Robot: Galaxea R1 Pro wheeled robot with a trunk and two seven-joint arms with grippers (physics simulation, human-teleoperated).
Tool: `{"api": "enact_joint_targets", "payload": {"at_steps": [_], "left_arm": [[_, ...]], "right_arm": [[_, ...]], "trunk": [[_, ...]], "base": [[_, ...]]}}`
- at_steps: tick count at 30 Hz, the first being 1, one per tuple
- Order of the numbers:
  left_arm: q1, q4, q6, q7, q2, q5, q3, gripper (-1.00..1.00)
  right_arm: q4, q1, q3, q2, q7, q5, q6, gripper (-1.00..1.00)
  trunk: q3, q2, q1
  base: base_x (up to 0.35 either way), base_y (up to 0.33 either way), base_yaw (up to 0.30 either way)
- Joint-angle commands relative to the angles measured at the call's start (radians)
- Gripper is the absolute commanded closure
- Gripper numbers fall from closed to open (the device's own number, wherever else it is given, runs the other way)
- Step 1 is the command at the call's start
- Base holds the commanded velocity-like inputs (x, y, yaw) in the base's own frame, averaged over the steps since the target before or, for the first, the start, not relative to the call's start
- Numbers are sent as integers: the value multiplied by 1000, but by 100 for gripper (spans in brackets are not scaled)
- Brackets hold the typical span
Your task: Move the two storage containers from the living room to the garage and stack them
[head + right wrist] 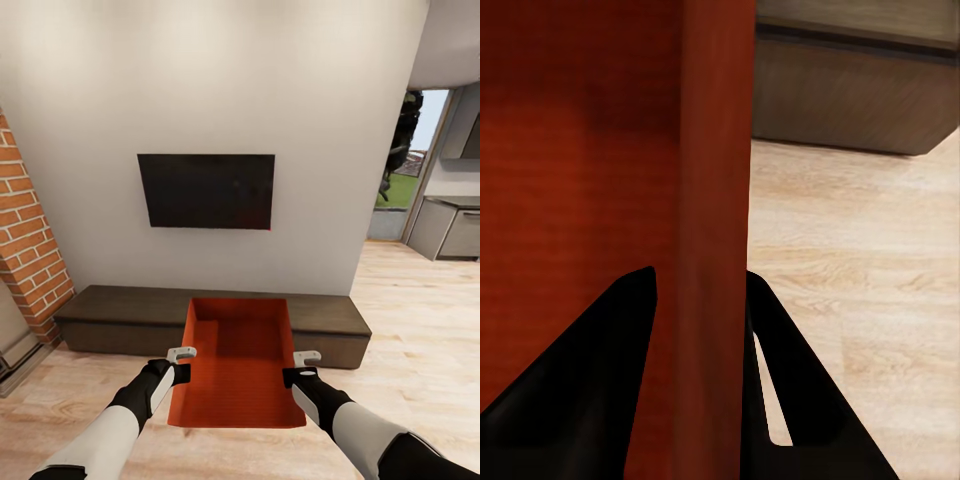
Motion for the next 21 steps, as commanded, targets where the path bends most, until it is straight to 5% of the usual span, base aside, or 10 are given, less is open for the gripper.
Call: {"api": "enact_joint_targets", "payload": {"at_steps": [1, 21], "left_arm": [[0, -1, 7, 12, -1, -18, 9, 100], [0, -1, 7, 12, -1, -18, 10, 100]], "right_arm": [[-12, -1, 6, 5, -7, 0, 6, 100], [-12, -1, 6, 5, -5, -2, 6, 100]], "trunk": [[-1, -2, 1], [11, -2, 1]], "base": [[0, 0, 0], [0, 0, 0]]}}
